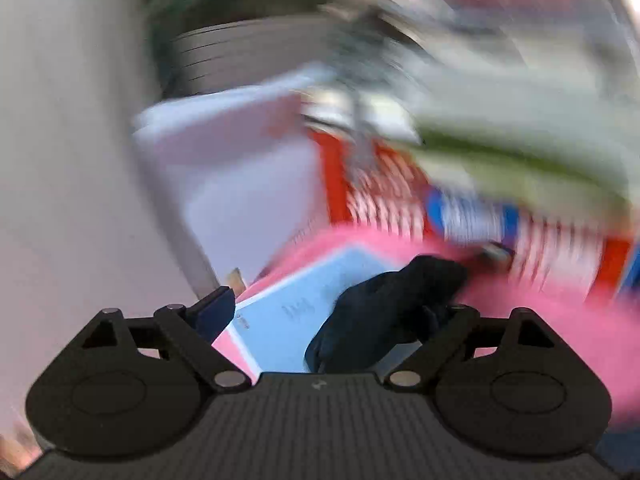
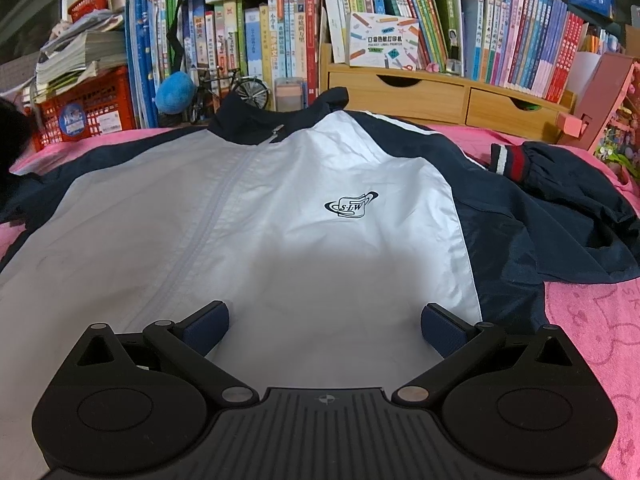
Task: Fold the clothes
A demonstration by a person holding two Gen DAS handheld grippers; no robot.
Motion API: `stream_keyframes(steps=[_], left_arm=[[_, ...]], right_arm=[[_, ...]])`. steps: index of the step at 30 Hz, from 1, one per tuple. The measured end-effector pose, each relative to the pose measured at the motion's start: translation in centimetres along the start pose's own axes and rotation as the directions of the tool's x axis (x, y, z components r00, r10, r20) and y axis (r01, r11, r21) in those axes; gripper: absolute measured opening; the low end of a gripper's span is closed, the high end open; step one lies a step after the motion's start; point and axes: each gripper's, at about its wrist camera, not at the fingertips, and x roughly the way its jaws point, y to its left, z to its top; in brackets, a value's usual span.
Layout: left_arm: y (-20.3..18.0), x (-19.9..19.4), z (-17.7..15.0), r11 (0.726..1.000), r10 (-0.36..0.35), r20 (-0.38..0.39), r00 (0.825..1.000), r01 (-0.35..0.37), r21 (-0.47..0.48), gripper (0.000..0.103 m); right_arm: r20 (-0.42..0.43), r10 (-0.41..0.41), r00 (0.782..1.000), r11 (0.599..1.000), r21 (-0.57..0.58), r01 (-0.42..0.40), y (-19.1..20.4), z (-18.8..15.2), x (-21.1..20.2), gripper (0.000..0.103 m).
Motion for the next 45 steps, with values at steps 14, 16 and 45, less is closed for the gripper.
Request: stream_keyframes(steps=[14,16,45], left_arm=[[-4.9,-5.6,-3.4,0.893,0.014,-0.051,0.999,0.01,0.449,0.103],[-6.9,-7.4,-4.7,0.881,-0.134,-0.122,0.983,0.175,0.441,0.103],[-21.8,-15.4,-21.9,0.67,-0.551,-0.24,0.799,0.595,0.443,0.103]], right_arm=[[-0.005,-0.001,1.0,1.0,-0.008,0.001,-0.1,0.1,0.0,0.103],[-0.005,-0.001,1.0,1.0,-0.008,0.001,-0.1,0.1,0.0,0.103],[0.069,-0.885,0.46,0.464,0.048,0.885,-24.0,13.7,10.3,0.08]])
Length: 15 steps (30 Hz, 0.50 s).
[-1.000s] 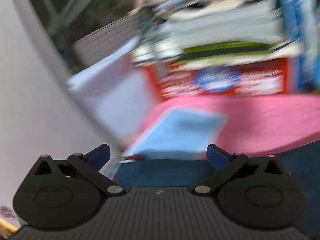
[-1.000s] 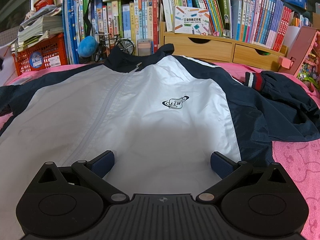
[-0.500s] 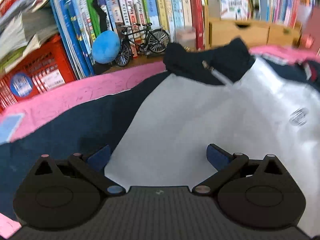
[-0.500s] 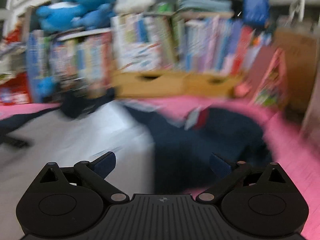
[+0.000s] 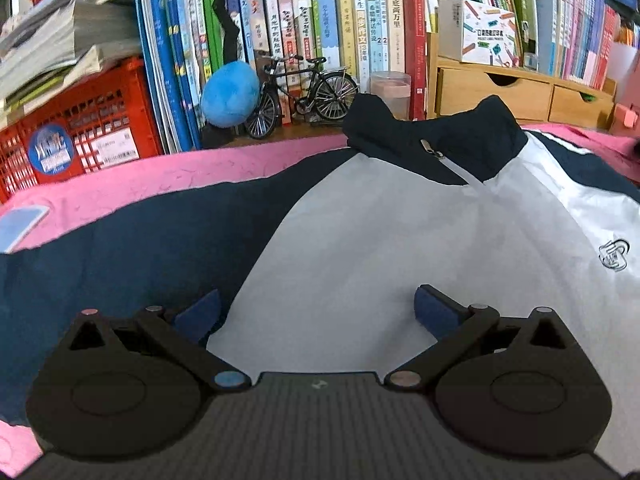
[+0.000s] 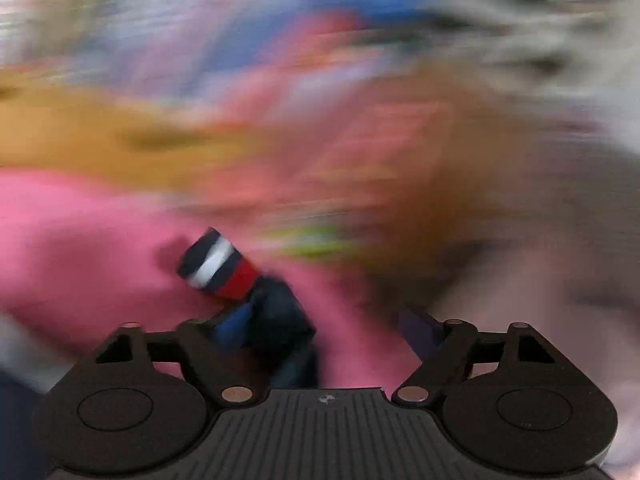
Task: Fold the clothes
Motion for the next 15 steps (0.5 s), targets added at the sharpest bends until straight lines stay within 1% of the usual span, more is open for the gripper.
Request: stream_keyframes(steps=[1,3,5,6,7,8,9,10,11,12,13,14,15], left_arm=[[0.0,0.1,0.0,1.0,-0.001,-0.002,1.0,0.001,-0.005,0.103],[0.0,0.1,0.0,1.0,0.004,0.0,1.0,-0.004,-0.003,0.103],[-0.1,0.0,-0.1,1.0,0.009,0.002,1.0,-0.009,0.0,0.103],[0.1,-0.2,0.0,1.0,0.015,0.012,1.0,-0.015,-0.012,0.103],[0.5,-0.4,0.2,0.999,0.022,0.023,0.999,-0.022,-0.025,0.103],[0.8,-0.7,0.3,0.999,0.029,0.034,0.999,-0.028,-0.039,0.103],[1.6,-1.0,1.0,0.998,0.032,0.072,0.997,-0.028,-0.059,0.103],[2.4,-1.4,1.8,0.996,0.036,0.114,0.993,-0.027,-0.081,0.103],[3.3,-1.8,2.5,0.994,0.04,0.155,0.987,-0.024,-0.102,0.103],[3.9,-1.8,3.7,0.992,0.047,0.181,0.982,-0.024,-0.123,0.103],[4.4,-1.2,5.0,0.992,0.035,0.197,0.98,-0.01,-0.127,0.103],[4.5,-0.1,6.1,0.995,0.0,0.179,0.984,0.017,-0.094,0.103],[4.6,1.2,7.1,0.997,-0.037,0.156,0.987,0.047,-0.057,0.103]], right_arm=[[0.027,0.015,1.0,0.998,0.059,-0.017,-1.8,-0.3,-0.6,0.085],[0.039,0.116,0.993,0.988,0.093,-0.119,-4.0,-1.1,-2.0,0.094],[0.038,0.138,0.99,0.987,0.077,-0.141,-4.4,-1.8,-3.2,0.095],[0.039,0.163,0.986,0.983,0.074,-0.166,-4.4,-2.0,-3.8,0.096],[0.043,0.242,0.969,0.966,0.089,-0.245,-4.2,-1.9,-4.3,0.097],[0.049,0.327,0.944,0.938,0.106,-0.331,-4.1,-1.8,-4.9,0.097],[0.06,0.453,0.89,0.88,0.129,-0.457,-3.8,-1.6,-5.3,0.099],[0.069,0.567,0.821,0.807,0.15,-0.571,-3.2,-1.3,-5.5,0.103],[0.07,0.668,0.74,0.724,0.165,-0.669,-2.1,-0.9,-5.7,0.103],[0.064,0.738,0.672,0.656,0.165,-0.736,-0.6,-0.5,-5.9,0.103],[0.057,0.796,0.603,0.589,0.162,-0.792,1.1,-0.1,-6.1,0.103],[0.045,0.827,0.56,0.55,0.139,-0.824,3.2,0.2,-6.6,0.103],[0.024,0.852,0.522,0.518,0.105,-0.849,5.4,0.5,-7.3,0.103]])
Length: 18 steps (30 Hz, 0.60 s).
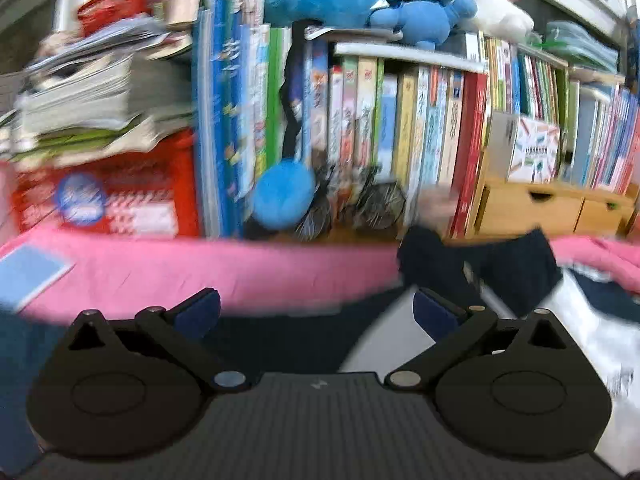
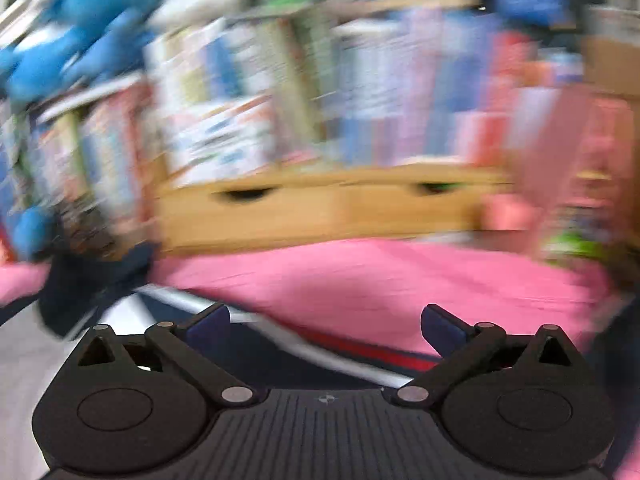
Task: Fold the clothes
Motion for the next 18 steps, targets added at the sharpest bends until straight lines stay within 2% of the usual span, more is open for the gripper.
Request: stream_keyframes(steps=[2,3,4,5,6,8,9,12,14,15,16,17,18], left_arm=[[0.0,2.5,1.1,0.992,-0.088,-0.065,0.994,0.094,0.09,0.103],[0.0,3.3,1.1,0.977,-0.143,-0.095,0.985,0.155,0.143,0.103],[0.1,3.8,0.8,0.962,-0.162,-0.116,0.98,0.183,0.2,0.103],[0.2,4.2,0.5,0.944,-0.177,-0.137,0.975,0.207,0.257,0.103],[0.2,4.8,0.1,0.936,-0.142,-0.155,0.978,0.183,0.3,0.103],[0.9,6.2,-0.3,0.93,-0.083,-0.191,0.978,0.145,0.338,0.103],[1.5,6.7,-0.6,0.932,-0.078,-0.205,0.976,0.145,0.332,0.103],[3.3,7.3,-1.1,0.93,-0.142,-0.23,0.963,0.209,0.301,0.103],[3.8,7.5,-1.3,0.925,-0.165,-0.223,0.961,0.229,0.303,0.103],[3.9,7.6,-1.4,0.924,-0.174,-0.22,0.96,0.236,0.302,0.103],[4.1,7.6,-1.5,0.922,-0.182,-0.216,0.959,0.243,0.3,0.103],[4.0,7.9,-1.5,0.928,-0.186,-0.209,0.96,0.242,0.284,0.103],[4.0,8.2,-1.6,0.934,-0.19,-0.202,0.961,0.24,0.265,0.103]], right_arm=[[-0.054,0.067,0.996,0.994,-0.077,-0.071,3.1,0.0,2.6,0.103],[-0.075,0.087,0.993,0.988,-0.12,-0.096,4.4,0.0,3.7,0.103],[-0.095,0.099,0.991,0.98,-0.162,-0.113,5.7,-0.1,4.9,0.103],[-0.107,0.071,0.992,0.975,-0.203,-0.092,6.4,-0.2,5.9,0.103],[-0.119,0.044,0.992,0.968,-0.24,-0.071,7.1,-0.3,6.9,0.103],[-0.134,0.005,0.991,0.962,-0.268,-0.042,7.8,-0.6,8.7,0.103],[-0.131,0.038,0.991,0.969,-0.236,-0.068,7.5,-0.7,9.0,0.103],[-0.156,0.108,0.982,0.985,-0.114,-0.127,6.1,-0.9,9.6,0.102],[-0.144,0.122,0.982,0.981,-0.132,-0.141,6.5,-1.2,9.3,0.096],[-0.134,0.129,0.983,0.98,-0.135,-0.147,6.4,-1.1,9.3,0.088],[-0.124,0.132,0.984,0.979,-0.139,-0.149,6.4,-1.1,9.2,0.072],[-0.11,0.119,0.987,0.98,-0.145,-0.134,6.6,-1.0,9.0,0.061],[-0.098,0.106,0.99,0.981,-0.153,-0.12,6.9,-0.9,8.7,0.04]])
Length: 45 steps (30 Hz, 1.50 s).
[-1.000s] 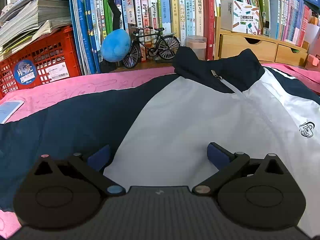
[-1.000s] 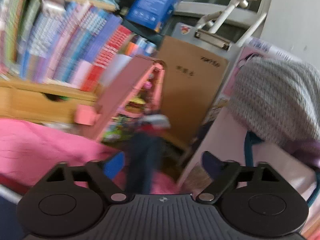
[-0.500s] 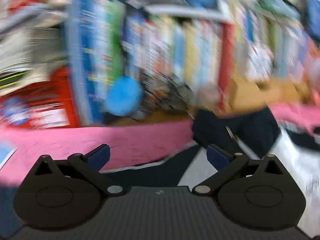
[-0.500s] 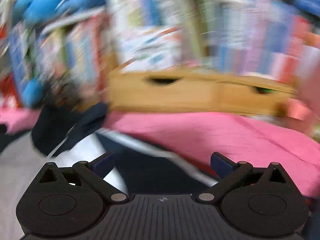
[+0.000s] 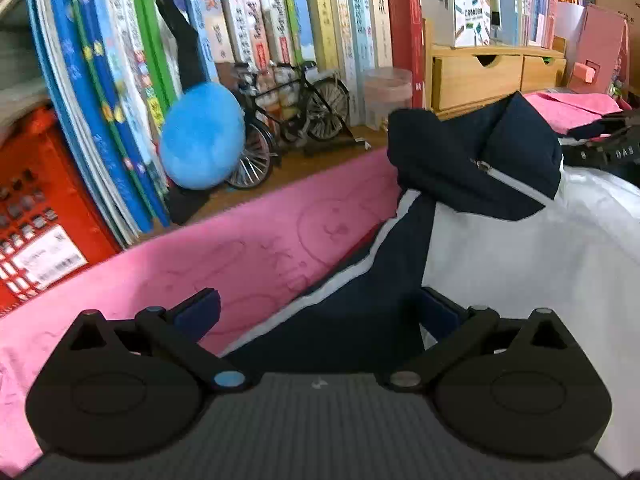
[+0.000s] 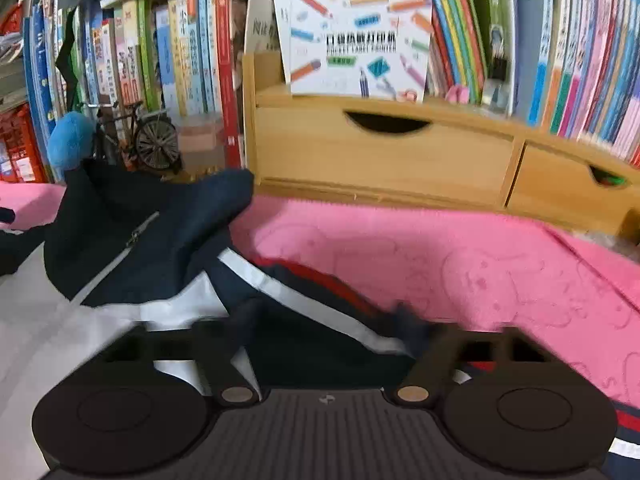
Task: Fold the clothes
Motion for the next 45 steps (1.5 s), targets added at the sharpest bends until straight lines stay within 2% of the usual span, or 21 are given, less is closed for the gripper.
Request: stream_keyframes(steps=[2,3,4,5,7,8,10,13,16,18,19,20,22,26,28,31,35,38,39,42,45], left_arm=[[-0.2,0.6,0.2,0.998,0.03,0.008,1.0,-0.029,-0.046,0.103],[-1.5,0.7,0.3,0.995,0.094,0.023,0.995,-0.093,-0.022,0.103],[-2.8,0.8,0.4,0.987,0.16,0.041,0.986,-0.161,0.007,0.094],[-4.1,0.9,0.5,0.973,0.225,0.062,0.972,-0.228,0.034,0.07],[-7.0,1.5,0.6,0.942,0.281,0.1,0.955,-0.294,0.162,0.048],[-7.2,1.9,0.9,0.935,0.293,0.102,0.951,-0.307,0.175,0.044],[-7.4,2.8,1.6,0.925,0.314,0.103,0.944,-0.329,0.189,0.046],[-5.4,4.3,3.2,0.927,0.351,0.082,0.933,-0.359,0.111,0.073],[-3.6,4.2,3.9,0.906,0.421,0.016,0.907,-0.421,0.033,0.064],[-2.2,1.1,3.6,0.933,0.36,0.049,0.932,-0.359,-0.035,0.066],[-1.7,-1.1,3.2,0.947,0.32,0.078,0.944,-0.316,-0.063,0.073],[-1.6,-3.0,2.9,0.956,0.291,0.099,0.952,-0.284,-0.079,0.08],[-2.4,-6.3,2.0,0.974,0.222,0.126,0.967,-0.212,-0.086,0.081],[-6.1,-9.1,0.4,0.996,0.082,0.111,0.99,-0.077,-0.049,0.089],[-8.2,-9.3,-0.6,0.996,0.083,0.078,0.993,-0.085,0.021,0.089],[-8.4,-9.2,-3.9,0.972,0.218,0.039,0.975,-0.221,0.086,0.091],[-5.9,-10.9,-4.6,0.958,0.277,-0.033,0.96,-0.279,-0.066,0.096],[-7.2,-12.1,-4.8,0.941,0.333,-0.037,0.942,-0.335,-0.049,0.095],[-8.1,-12.3,-4.8,0.947,0.318,-0.028,0.948,-0.319,-0.042,0.096],[-10.9,-12.4,-4.7,0.968,0.251,-0.006,0.968,-0.251,-0.017,0.1],[-13.3,-11.4,-5.0,0.971,0.237,-0.011,0.971,-0.237,0.013,0.101]], right_arm=[[0.005,-0.028,1.0,0.999,-0.036,0.028,1.1,0.0,-0.1,0.027],[0.006,-0.044,0.999,0.998,-0.054,0.044,1.6,0.2,0.2,0.02],[0.007,-0.06,0.998,0.996,-0.072,0.061,2.1,0.4,0.4,0.016],[0.01,-0.079,0.997,0.993,-0.089,0.08,2.5,0.6,0.7,0.015],[0.018,-0.116,0.993,0.986,-0.122,0.117,3.2,0.8,1.4,0.011],[0.019,-0.127,0.992,0.983,-0.132,0.129,3.3,1.1,1.9,0.01],[0.032,-0.156,0.987,0.971,-0.18,0.16,3.6,1.7,3.3,0.008],[0.035,-0.23,0.973,0.939,-0.254,0.231,4.5,3.0,6.0,0.007],[-0.018,-0.216,0.976,0.972,-0.1,0.214,3.2,4.6,6.3,0.01],[-0.006,-0.12,0.993,0.993,0.006,0.12,2.0,4.3,3.5,0.016],[0.016,-0.068,0.998,0.997,0.034,0.067,1.6,4.0,1.7,0.025],[0.031,-0.039,0.999,0.999,0.02,0.039,1.8,3.3,-0.1,0.03],[0.06,0.019,0.998,1.0,-0.011,-0.018,2.2,1.9,-3.7,0.044],[0.038,0.199,0.979,0.98,-0.039,-0.198,4.2,-1.8,-9.2,0.045],[0.004,0.241,0.971,0.969,-0.062,-0.24,5.0,-3.8,-10.9,0.047],[-0.06,0.097,0.993,0.995,-0.001,-0.097,1.2,-6.7,-12.5,0.05],[-0.083,-0.125,0.989,0.968,0.208,0.14,-7.7,-8.4,-16.1,0.047],[-0.06,-0.328,0.943,0.907,0.26,0.332,-11.6,-8.4,-19.3,0.059],[-0.039,-0.376,0.926,0.884,0.282,0.372,-12.7,-8.3,-20.1,0.068],[-0.024,-0.438,0.899,0.822,0.393,0.411,-16.8,-8.6,-20.4,0.069],[-0.079,-0.493,0.866,0.734,0.497,0.463,-20.8,-8.9,-18.7,0.071]])
